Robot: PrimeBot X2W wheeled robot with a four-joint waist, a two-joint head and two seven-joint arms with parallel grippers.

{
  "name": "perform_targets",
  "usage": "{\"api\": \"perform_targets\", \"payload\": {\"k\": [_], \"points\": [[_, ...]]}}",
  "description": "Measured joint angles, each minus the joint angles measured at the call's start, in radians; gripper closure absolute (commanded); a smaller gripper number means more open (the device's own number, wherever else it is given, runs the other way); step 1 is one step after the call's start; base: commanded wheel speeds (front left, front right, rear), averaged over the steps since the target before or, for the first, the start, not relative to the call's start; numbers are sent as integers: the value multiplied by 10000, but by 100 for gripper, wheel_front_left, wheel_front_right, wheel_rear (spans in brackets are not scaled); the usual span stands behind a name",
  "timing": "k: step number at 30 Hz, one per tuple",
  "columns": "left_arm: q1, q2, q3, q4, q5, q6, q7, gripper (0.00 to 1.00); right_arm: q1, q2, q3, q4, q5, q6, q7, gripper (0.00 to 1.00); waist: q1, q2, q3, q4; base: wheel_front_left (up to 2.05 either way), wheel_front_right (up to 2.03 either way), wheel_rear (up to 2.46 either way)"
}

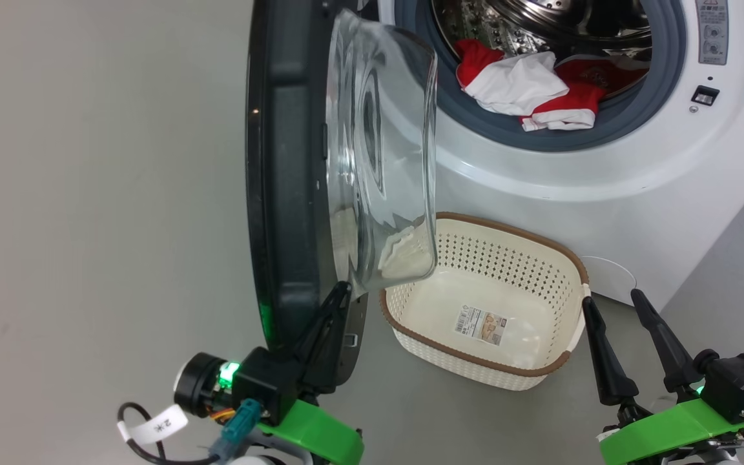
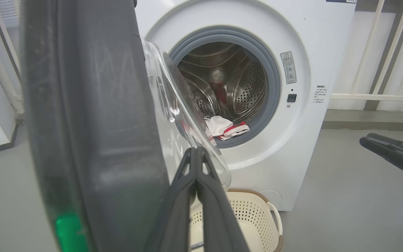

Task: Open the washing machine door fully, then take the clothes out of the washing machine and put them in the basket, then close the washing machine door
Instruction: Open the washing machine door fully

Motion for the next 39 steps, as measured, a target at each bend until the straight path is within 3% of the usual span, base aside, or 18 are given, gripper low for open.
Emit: {"api": "perform_targets", "payload": {"k": [28,39], "points": [[289,713,1057,-96,-155,978,-65,100,2,-2,8,-347,-123,0,368,0,0,0,473,283,0,0,0],[267,976,1691,525,-364,1221,-380,100,-1,-4,25,-453,-265,0,541,0,0,0,593,379,0,0,0]]}}
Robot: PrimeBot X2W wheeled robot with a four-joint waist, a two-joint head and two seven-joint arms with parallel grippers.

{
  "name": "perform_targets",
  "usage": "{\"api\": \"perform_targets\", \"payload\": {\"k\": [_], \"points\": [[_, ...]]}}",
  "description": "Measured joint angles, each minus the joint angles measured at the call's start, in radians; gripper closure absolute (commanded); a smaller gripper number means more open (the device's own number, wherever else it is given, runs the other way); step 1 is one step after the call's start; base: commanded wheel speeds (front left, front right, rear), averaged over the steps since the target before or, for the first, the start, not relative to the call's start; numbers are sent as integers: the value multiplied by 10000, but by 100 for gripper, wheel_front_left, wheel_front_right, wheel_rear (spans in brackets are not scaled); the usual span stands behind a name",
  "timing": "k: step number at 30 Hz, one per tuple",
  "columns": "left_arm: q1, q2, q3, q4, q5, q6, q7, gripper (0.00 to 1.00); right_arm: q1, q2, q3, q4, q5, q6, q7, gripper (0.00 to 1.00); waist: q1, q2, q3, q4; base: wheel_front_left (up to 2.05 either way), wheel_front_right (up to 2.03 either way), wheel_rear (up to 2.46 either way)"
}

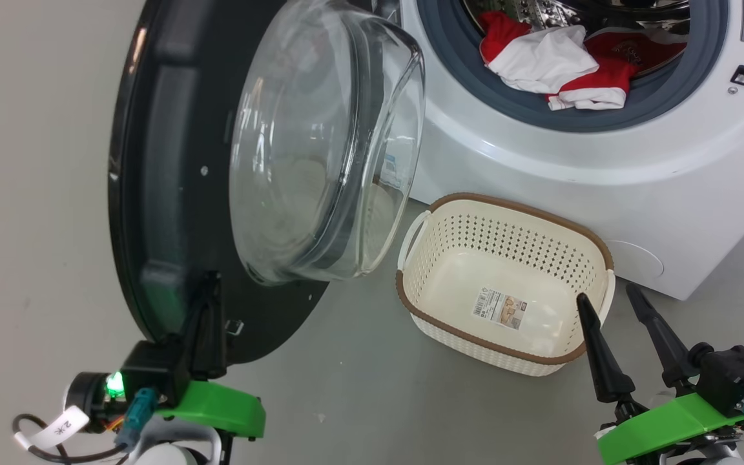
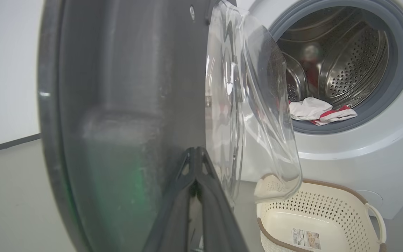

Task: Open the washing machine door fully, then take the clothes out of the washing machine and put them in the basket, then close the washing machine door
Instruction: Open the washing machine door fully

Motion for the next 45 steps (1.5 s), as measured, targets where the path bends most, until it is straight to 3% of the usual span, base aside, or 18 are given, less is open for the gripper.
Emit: {"api": "perform_targets", "payload": {"k": [26,45], "points": [[-1124,65,984,1923,-316,-25,-535,100,-3,-6,98,-322,-337,0,525,0,0,0,327,-131,0,0,0],[-2053,-111,1860,3030,-314,-368,-560,100,-2,-10,19,-690,-731,0,924,0,0,0,509,-156,0,0,0]]}}
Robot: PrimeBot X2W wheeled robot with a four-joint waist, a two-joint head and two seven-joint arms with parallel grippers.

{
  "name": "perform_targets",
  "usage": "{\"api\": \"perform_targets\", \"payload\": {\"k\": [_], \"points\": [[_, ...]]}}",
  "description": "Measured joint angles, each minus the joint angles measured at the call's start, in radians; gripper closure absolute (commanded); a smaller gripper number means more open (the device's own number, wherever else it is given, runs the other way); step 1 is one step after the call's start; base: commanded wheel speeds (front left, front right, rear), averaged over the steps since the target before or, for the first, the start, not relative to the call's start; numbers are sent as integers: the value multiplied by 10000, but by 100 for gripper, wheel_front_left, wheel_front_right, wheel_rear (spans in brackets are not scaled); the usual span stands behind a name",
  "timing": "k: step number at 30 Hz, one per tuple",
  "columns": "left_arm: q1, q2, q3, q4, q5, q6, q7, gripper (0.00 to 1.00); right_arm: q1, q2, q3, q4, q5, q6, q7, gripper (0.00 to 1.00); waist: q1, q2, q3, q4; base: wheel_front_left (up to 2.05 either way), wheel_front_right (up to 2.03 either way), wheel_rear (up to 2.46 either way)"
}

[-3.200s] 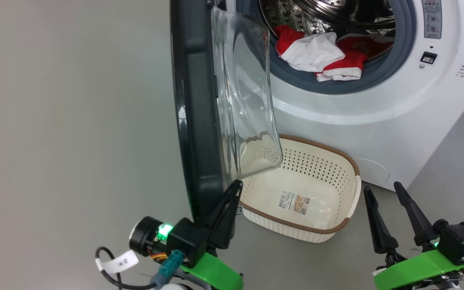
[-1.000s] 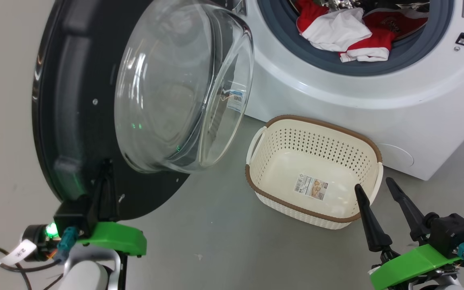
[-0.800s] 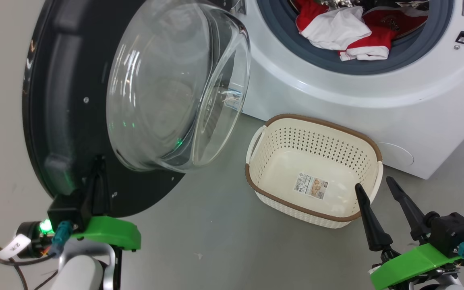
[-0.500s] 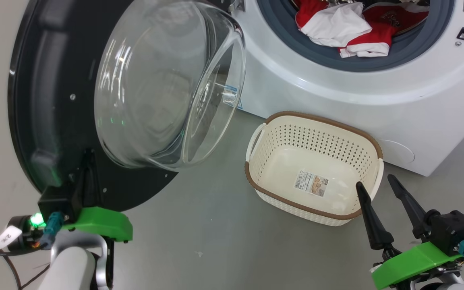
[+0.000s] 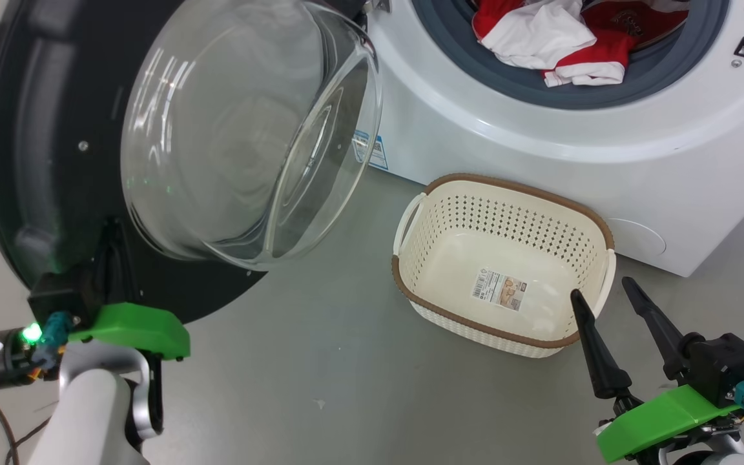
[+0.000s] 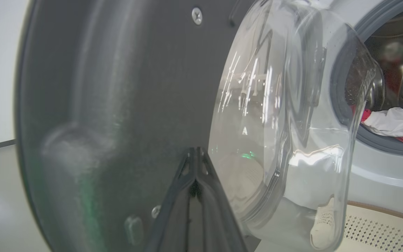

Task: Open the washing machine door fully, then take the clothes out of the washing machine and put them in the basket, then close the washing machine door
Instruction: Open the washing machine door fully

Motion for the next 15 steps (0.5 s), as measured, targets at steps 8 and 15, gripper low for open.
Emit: {"api": "perform_targets", "payload": {"k": [8,15], "points": [[-389,-65,539,510,17,-167,-2,100,-1,-4,33,-134,-81,0,134,0,0,0,146,-60,0,0,0],[-670,-75,1001,861,130,-293,-2,100,-2,-8,71,-224,-113,0,221,0,0,0,273,-142,0,0,0]]}}
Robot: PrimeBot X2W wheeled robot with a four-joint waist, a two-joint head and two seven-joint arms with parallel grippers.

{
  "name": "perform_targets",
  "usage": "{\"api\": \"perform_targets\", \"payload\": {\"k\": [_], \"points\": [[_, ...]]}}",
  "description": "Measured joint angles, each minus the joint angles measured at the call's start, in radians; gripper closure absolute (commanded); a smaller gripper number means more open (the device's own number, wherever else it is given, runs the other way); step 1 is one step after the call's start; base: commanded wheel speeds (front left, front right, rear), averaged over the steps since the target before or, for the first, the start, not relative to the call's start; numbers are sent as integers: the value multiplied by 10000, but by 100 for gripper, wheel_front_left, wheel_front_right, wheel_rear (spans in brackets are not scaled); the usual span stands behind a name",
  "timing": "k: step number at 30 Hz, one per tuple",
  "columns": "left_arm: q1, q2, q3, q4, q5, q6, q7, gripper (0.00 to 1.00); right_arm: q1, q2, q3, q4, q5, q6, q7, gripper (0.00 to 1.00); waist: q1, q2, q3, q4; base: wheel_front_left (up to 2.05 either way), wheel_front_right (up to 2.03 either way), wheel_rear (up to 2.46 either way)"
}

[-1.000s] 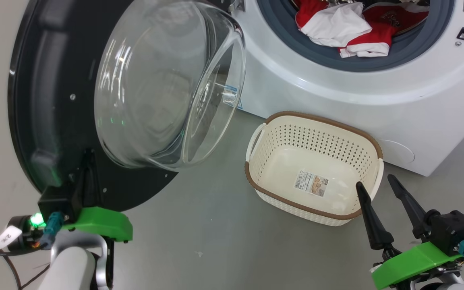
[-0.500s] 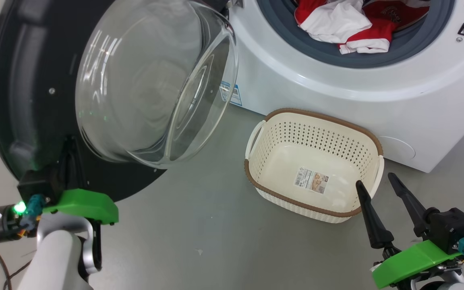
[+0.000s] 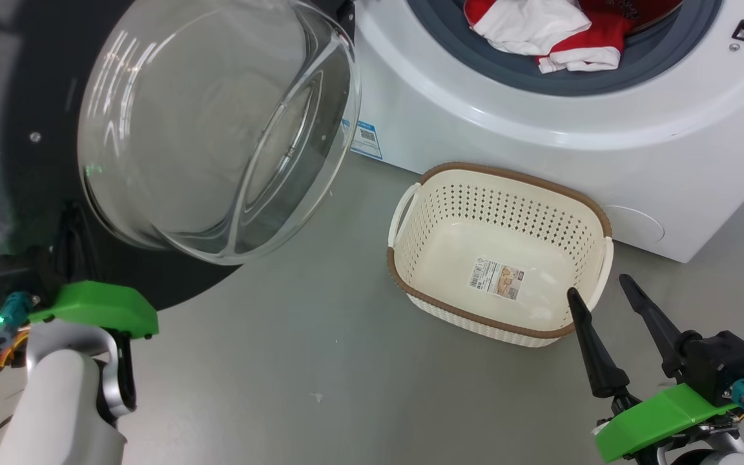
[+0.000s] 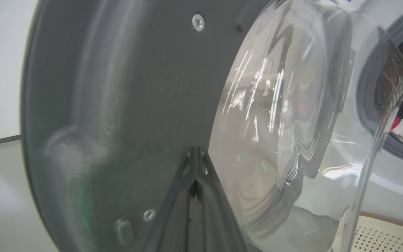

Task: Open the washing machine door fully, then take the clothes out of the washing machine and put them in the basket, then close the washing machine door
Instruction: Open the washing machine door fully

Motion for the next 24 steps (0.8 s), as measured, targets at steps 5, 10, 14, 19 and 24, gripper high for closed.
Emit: {"api": "perform_targets", "payload": {"k": [5,10,14,19,24], "points": [[-295,-4,234,397,169,-146,-13,100,-2,-2,4,-59,-67,0,90,0,0,0,89,-23,0,0,0],[-674,-13,428,1007,324,-324,-44,100,-7,-4,12,-115,-69,0,178,0,0,-1,154,-50,0,0,0],[-940,-15,533,1342,328,-424,-44,100,-9,-8,23,-144,-165,0,209,0,0,0,209,-83,0,0,0],[-1046,-29,738,1488,420,-506,-44,100,-18,-8,42,-150,-203,0,211,0,0,0,250,-151,0,0,0],[-1047,-171,924,1465,458,-639,-44,100,-28,-10,40,-136,-203,0,205,0,0,0,238,-205,0,0,0]]}}
